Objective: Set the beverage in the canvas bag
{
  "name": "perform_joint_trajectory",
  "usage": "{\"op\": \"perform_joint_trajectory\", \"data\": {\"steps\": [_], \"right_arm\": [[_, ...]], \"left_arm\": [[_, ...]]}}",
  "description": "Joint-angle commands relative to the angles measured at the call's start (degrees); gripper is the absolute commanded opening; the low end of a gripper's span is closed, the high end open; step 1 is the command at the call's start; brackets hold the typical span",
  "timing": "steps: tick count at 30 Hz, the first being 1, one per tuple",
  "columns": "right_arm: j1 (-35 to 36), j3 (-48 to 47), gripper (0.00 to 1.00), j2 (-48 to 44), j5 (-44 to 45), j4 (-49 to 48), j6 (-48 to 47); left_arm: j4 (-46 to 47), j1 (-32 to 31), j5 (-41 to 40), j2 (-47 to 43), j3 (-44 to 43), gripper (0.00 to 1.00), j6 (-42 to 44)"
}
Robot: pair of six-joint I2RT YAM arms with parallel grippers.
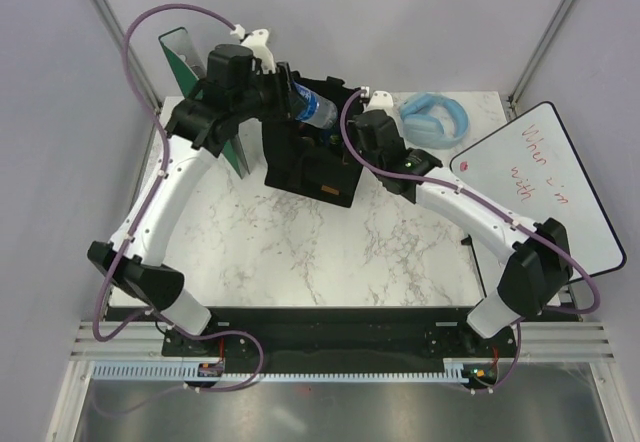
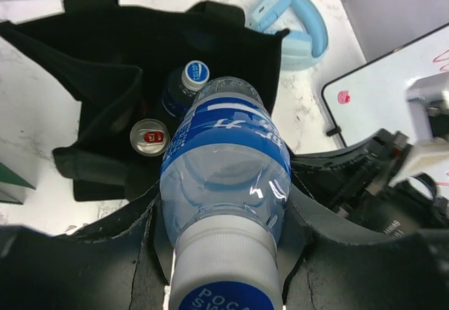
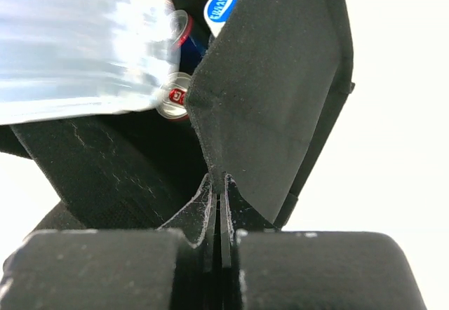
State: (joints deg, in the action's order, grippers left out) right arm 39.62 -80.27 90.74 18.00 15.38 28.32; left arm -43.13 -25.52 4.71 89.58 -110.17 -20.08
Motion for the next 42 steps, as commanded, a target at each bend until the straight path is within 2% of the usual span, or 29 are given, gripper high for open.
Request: {"op": "perform_joint_trajectory", "data": {"steps": [1,7,17,27,33,37,42], "right_arm": [[0.1,2.0,0.0,-4.3,1.9,-3.0,1.7],[0.6,2.8,0.0,-4.3,2.7,-3.7,2.2],[1.5,2.8,0.0,-4.7,4.6,-5.1,2.1],[1.8,2.7,0.0,-4.8,5.1,-5.3,1.5],[1.8,2.8,0.0,-5.2,5.1,-5.4,1.3],[1.8,2.8,0.0,-5.2,5.0,-5.4,1.3],[1.7,3.3,0.0,-5.4,4.6,-5.7,1.7]], "left_arm": [[10.9,-1.5,-0.8,2.0,0.3,0.02,2.5],[15.3,-3.8,2.6,5.4,4.3,0.02,2.9],[15.9,-7.8,0.5,13.0,3.7,0.02,4.2],[15.8,-9.9,-4.5,13.0,4.3,0.02,5.3],[12.3,-9.9,-9.5,11.6,1.4,0.02,7.4],[9.1,-9.9,-16.3,11.1,-2.0,0.02,9.3],[9.0,-9.9,-15.0,12.9,-3.5,0.02,11.0]]}}
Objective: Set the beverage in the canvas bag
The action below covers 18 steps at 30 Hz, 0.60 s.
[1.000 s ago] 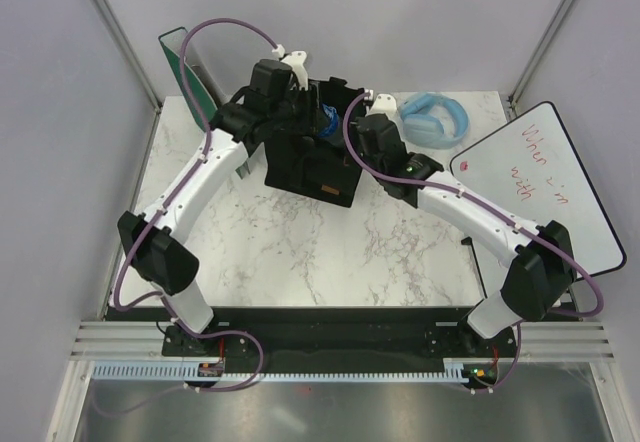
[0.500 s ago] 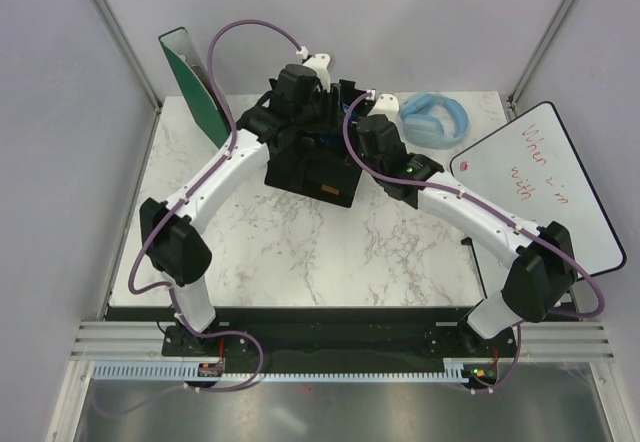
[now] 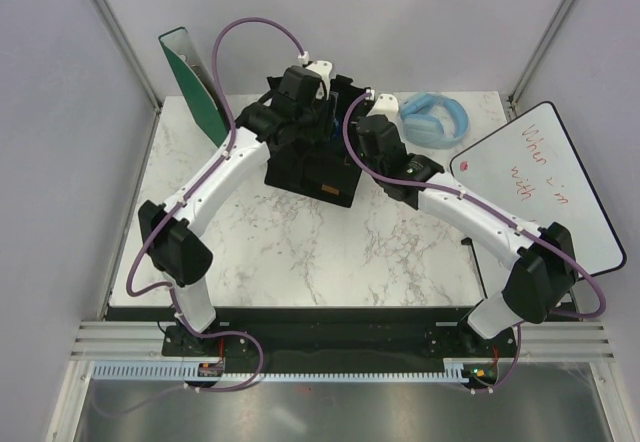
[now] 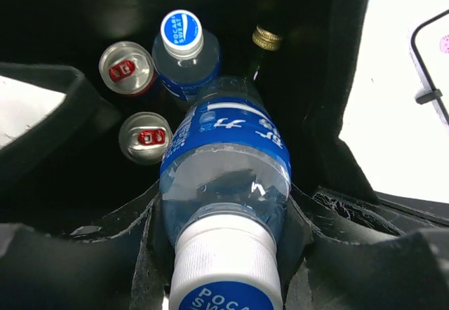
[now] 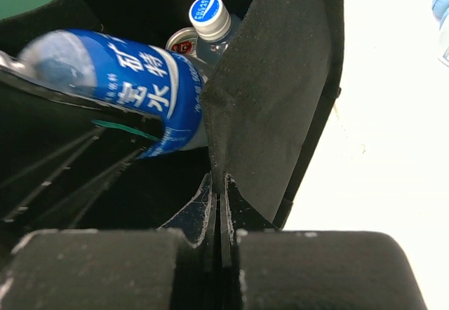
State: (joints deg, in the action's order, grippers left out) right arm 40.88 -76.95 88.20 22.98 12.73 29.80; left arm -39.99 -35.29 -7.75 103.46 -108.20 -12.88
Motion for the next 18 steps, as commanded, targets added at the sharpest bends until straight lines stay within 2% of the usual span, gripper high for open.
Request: {"op": "perform_joint_trajectory", "data": {"steps": [1,6,18], "right_arm": [[0.4,0.0,0.0,-2.9,-0.5,-3.1,0.3],[0.4,0.3,0.0,-2.5,0.1,-3.6,0.4],[1.6,1.4,0.0,-2.1,-0.3,-8.6,-1.1]], "left_arm": [[5.9,0.0,-0.4,-0.5,-5.5,0.02,3.6],[5.9,-0.1,4.7,3.5,-6.7,0.02,2.1],[3.0,-0.1,1.7,11.9,-9.7,0.02,0.2]]}}
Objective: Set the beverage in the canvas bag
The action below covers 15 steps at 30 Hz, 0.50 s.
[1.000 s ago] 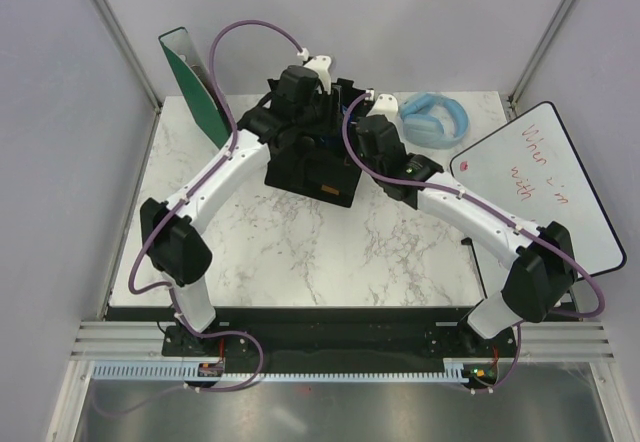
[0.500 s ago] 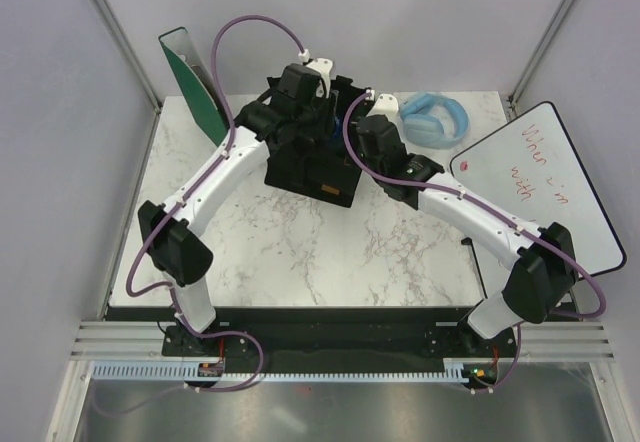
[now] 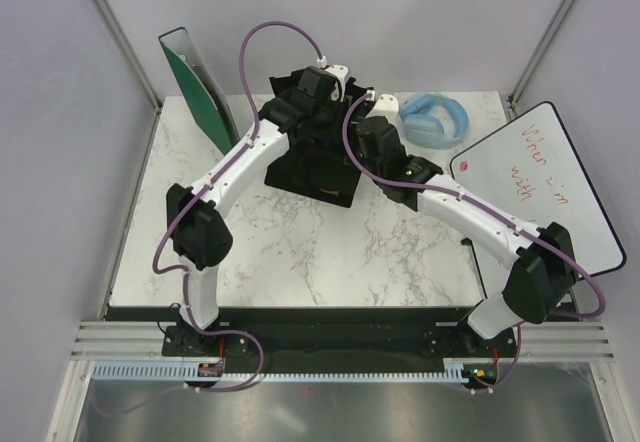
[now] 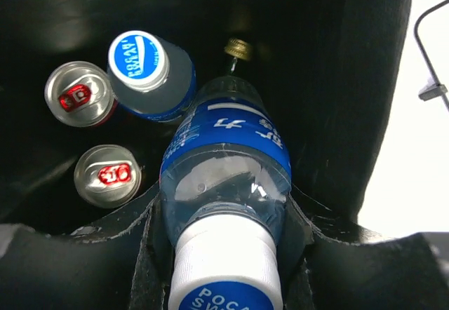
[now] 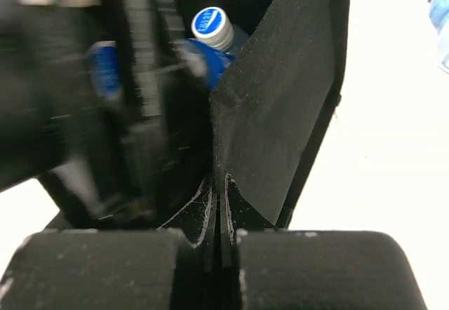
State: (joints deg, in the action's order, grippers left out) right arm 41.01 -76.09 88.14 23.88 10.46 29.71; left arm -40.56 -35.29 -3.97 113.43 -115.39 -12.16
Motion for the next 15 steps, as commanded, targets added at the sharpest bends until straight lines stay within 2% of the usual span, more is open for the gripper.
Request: {"op": "perform_joint_trajectory", "data": {"steps": [1,9,15], "right_arm": [[1.6,1.2,0.0,-2.1,-1.1,-7.3,-1.2],[1.7,2.2,0.0,-1.5,-0.3,-8.3,-1.3],[1.8,2.7,0.0,-1.6,0.2,-8.4,-1.5]], "left_arm": [[3.5,-0.1,-2.5,2.5,-2.6,0.02,-0.6],[2.7,-0.5,-2.8,5.3,-1.8,0.02,-1.2],[0.8,-1.2,-6.1,7.2,-1.0,0.05,-0.5]]}}
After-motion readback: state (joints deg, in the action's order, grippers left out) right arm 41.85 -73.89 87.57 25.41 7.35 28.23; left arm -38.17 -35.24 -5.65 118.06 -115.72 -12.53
